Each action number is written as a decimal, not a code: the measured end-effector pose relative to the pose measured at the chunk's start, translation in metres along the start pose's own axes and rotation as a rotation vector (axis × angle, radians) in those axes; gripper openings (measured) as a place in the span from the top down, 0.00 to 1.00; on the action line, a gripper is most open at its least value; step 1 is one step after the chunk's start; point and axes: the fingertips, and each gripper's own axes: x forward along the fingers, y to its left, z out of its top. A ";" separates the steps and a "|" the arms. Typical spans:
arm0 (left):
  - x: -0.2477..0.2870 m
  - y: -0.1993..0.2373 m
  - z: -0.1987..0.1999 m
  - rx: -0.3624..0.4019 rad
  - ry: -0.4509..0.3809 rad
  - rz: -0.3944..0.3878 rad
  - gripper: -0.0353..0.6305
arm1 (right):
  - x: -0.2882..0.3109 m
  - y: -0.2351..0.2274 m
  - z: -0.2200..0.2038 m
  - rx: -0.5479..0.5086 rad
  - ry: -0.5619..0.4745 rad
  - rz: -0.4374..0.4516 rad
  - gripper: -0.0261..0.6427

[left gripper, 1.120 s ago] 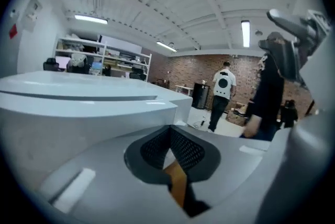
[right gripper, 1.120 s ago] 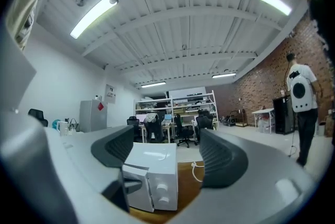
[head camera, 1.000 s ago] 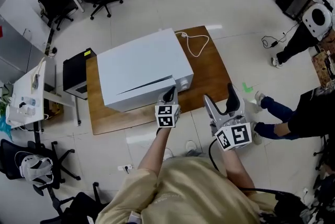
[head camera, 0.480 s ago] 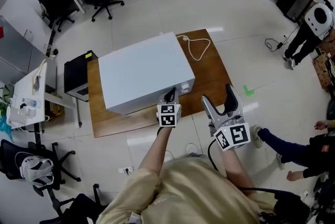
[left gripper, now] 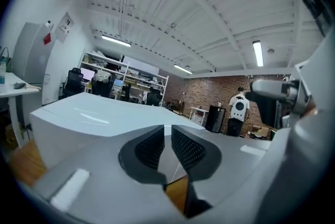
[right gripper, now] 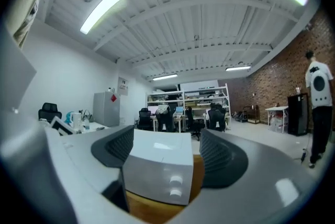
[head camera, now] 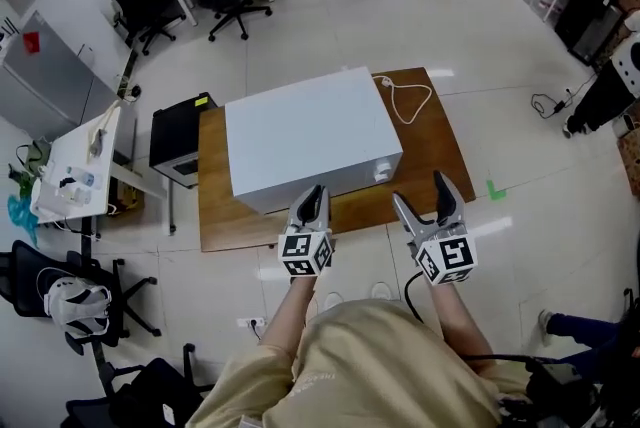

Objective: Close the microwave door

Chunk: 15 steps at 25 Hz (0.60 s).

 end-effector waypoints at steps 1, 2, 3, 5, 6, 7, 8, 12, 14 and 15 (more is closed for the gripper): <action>-0.012 0.002 0.003 0.010 -0.009 0.014 0.91 | 0.000 0.002 -0.013 0.008 0.027 0.015 0.39; -0.024 0.001 0.006 0.035 -0.015 0.025 0.91 | -0.003 0.003 -0.024 0.024 0.051 0.027 0.39; -0.035 -0.003 0.007 0.078 -0.017 0.030 0.90 | -0.007 0.003 -0.034 0.042 0.070 0.036 0.39; -0.055 -0.016 0.009 0.180 -0.014 0.030 0.86 | -0.015 0.006 -0.049 0.062 0.095 0.058 0.39; -0.064 -0.022 0.011 0.222 -0.017 0.035 0.84 | -0.018 0.009 -0.052 0.064 0.095 0.071 0.39; -0.073 -0.025 0.014 0.252 -0.025 0.046 0.83 | -0.020 0.012 -0.052 0.062 0.089 0.080 0.39; -0.081 -0.028 0.020 0.269 -0.039 0.063 0.81 | -0.020 0.015 -0.051 0.058 0.077 0.084 0.39; -0.110 -0.031 0.053 0.269 -0.133 0.155 0.67 | -0.023 0.027 -0.044 0.032 0.000 0.061 0.39; -0.122 -0.030 0.064 0.249 -0.171 0.193 0.57 | -0.028 0.032 -0.038 0.024 -0.035 0.051 0.39; -0.127 -0.029 0.069 0.245 -0.184 0.209 0.53 | -0.030 0.034 -0.035 0.020 -0.046 0.045 0.39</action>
